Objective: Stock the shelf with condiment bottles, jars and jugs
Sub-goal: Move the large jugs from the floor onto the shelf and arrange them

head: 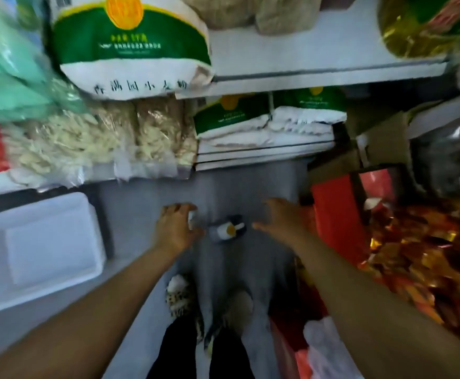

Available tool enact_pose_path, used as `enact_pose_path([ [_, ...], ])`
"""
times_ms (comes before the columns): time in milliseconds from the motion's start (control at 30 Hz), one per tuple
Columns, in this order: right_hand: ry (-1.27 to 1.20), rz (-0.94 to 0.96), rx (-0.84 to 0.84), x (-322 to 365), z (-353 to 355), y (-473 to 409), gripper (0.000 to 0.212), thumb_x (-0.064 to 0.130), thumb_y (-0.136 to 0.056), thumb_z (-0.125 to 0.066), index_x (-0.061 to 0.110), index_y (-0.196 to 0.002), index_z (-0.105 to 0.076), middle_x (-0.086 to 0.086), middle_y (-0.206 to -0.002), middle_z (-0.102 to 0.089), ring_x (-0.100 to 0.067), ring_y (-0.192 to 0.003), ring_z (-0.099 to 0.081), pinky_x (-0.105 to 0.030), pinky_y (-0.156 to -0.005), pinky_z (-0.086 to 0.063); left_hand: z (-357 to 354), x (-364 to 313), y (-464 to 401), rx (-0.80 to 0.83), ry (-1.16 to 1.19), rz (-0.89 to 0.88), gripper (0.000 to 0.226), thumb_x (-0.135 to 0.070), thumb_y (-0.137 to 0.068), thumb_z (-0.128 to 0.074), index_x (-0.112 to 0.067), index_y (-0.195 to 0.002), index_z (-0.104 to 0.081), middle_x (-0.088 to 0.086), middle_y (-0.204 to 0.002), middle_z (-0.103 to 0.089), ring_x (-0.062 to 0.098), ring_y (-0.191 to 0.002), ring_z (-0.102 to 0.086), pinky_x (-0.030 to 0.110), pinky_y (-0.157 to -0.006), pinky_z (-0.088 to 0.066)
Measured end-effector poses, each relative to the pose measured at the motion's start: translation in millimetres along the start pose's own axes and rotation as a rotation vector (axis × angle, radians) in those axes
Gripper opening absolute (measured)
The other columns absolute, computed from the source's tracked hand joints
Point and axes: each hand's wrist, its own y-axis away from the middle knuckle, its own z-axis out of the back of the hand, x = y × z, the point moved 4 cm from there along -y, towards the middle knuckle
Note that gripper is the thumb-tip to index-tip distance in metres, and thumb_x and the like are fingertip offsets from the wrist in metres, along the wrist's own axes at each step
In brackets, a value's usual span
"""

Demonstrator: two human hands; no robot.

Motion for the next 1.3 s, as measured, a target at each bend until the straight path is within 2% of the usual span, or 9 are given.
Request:
enact_pose_path([
  [300,-0.306,-0.036,-0.001,-96,-153,-101,0.06,0.035,-0.087,-0.074,0.028,-0.141,-0.049,-0.001,-0.141,-0.051,-0.018,-0.127,-0.049,-0.024,-0.096,-0.038,-217,84,-66,0.127,0.264,0.098,0.087,-0.042,-0.074,-0.08,-0.018,-0.146,-0.038,0.007,-0.144,-0.049,0.028,-0.133,-0.043,0.043,-0.106,-0.04],
  [433,-0.505,0.019,0.039,-111,-187,-125,0.041,0.038,-0.089,-0.07,0.048,-0.128,-0.057,0.027,-0.127,-0.052,0.01,-0.112,-0.049,0.002,-0.086,-0.035,-269,97,-100,0.067,0.405,0.132,0.095,-0.044,-0.069,-0.084,-0.023,-0.146,-0.034,0.002,-0.146,-0.045,0.024,-0.134,-0.043,0.038,-0.106,-0.041],
  [533,-0.596,0.04,0.079,-118,-204,-138,0.038,0.037,-0.091,-0.067,0.051,-0.124,-0.058,0.03,-0.127,-0.052,0.026,-0.108,-0.047,0.005,-0.083,-0.036,-286,108,-117,-0.001,0.483,0.122,0.094,-0.039,-0.067,-0.086,-0.023,-0.144,-0.037,0.002,-0.143,-0.046,0.023,-0.129,-0.046,0.031,-0.1,-0.038],
  [600,-0.649,0.063,0.072,-120,-213,-148,0.037,0.036,-0.094,-0.063,0.045,-0.13,-0.058,0.025,-0.131,-0.055,0.024,-0.113,-0.047,0.002,-0.087,-0.038,-287,114,-124,-0.037,0.541,0.092,0.089,-0.038,-0.067,-0.087,-0.023,-0.141,-0.04,-0.001,-0.139,-0.05,0.014,-0.124,-0.047,0.029,-0.098,-0.04],
  [700,-0.722,0.078,-0.002,-114,-219,-168,0.03,0.036,-0.1,-0.052,0.036,-0.13,-0.058,0.013,-0.131,-0.061,0.006,-0.121,-0.054,-0.013,-0.099,-0.042,-279,117,-139,-0.032,0.676,0.052,0.092,-0.058,-0.066,-0.08,-0.024,-0.142,-0.039,-0.006,-0.14,-0.049,0.005,-0.126,-0.043,0.026,-0.101,-0.039],
  [833,-0.695,0.05,-0.077,-96,-213,-204,0.015,0.043,-0.101,-0.048,0.044,-0.111,-0.059,0.018,-0.109,-0.065,-0.003,-0.107,-0.061,-0.02,-0.088,-0.048,-265,118,-172,-0.007,0.872,0.082,0.086,-0.066,-0.067,-0.07,-0.026,-0.138,-0.042,-0.006,-0.137,-0.051,0.003,-0.123,-0.051,0.025,-0.099,-0.047],
  [933,-0.72,0.045,-0.151,-84,-209,-225,0.02,0.036,-0.103,-0.047,0.029,-0.11,-0.065,0.008,-0.104,-0.069,-0.013,-0.103,-0.065,-0.032,-0.087,-0.053,-256,115,-193,-0.035,0.916,0.125,0.078,-0.07,-0.064,-0.067,-0.03,-0.128,-0.048,-0.008,-0.126,-0.058,-0.007,-0.107,-0.058,0.015,-0.083,-0.051],
  [1167,-0.699,-0.145,-0.127,-74,-195,-208,0.034,0.041,-0.101,-0.049,0.014,-0.102,-0.071,-0.011,-0.106,-0.072,-0.025,-0.099,-0.066,-0.046,-0.09,-0.054,-237,101,-180,0.026,0.755,0.218,0.082,-0.083,-0.063,-0.051,-0.021,-0.117,-0.056,0.001,-0.107,-0.067,0.02,-0.098,-0.066,0.043,-0.089,-0.055],
  [1300,-0.696,-0.248,-0.116,-73,-169,-156,0.034,0.043,-0.099,-0.052,0.019,-0.094,-0.075,-0.008,-0.098,-0.074,-0.025,-0.095,-0.068,-0.05,-0.09,-0.054,-208,75,-147,0.079,0.716,0.21,0.056,-0.078,-0.075,-0.054,-0.028,-0.1,-0.059,-0.002,-0.094,-0.069,0.022,-0.093,-0.067,0.043,-0.084,-0.056],
])
